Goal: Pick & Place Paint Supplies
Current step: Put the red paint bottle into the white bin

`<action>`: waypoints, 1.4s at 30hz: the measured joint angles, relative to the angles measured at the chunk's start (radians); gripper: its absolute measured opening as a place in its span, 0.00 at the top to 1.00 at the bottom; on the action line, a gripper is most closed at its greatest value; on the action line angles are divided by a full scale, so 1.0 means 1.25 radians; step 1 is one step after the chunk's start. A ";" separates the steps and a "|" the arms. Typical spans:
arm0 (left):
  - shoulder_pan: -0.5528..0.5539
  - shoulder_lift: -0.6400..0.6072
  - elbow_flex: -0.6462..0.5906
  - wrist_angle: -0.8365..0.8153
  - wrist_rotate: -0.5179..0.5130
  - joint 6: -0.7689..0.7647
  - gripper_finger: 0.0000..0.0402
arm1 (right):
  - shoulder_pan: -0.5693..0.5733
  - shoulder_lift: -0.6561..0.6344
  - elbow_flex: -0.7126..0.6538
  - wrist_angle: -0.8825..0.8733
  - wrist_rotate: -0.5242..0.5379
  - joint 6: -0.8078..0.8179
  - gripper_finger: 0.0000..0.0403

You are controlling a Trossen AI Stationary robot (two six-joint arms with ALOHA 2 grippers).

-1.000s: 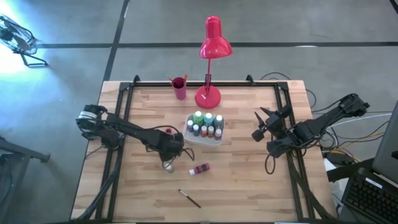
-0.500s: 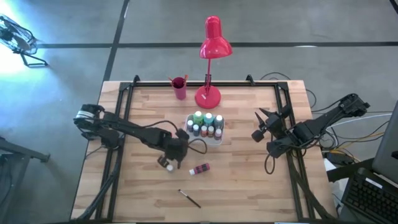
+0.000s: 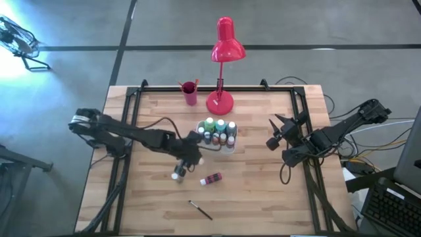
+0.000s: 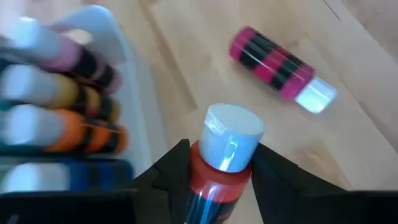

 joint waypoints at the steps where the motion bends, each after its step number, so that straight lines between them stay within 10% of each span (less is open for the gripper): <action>1: 0.006 -0.011 -0.001 0.000 -0.003 0.000 0.65 | 0.000 0.000 0.000 0.000 0.000 0.000 0.64; 22: 0.080 -0.141 -0.009 0.148 -0.083 -0.148 0.65 | 0.000 0.000 -0.002 0.002 -0.003 0.002 0.74; 36: 0.084 -0.140 -0.326 0.821 -0.207 -0.269 0.65 | 0.000 0.000 -0.008 0.005 -0.009 0.002 0.72; 42: 0.089 -0.140 -0.409 0.916 -0.246 -0.329 0.65 | 0.000 0.000 -0.008 0.010 -0.009 0.002 0.67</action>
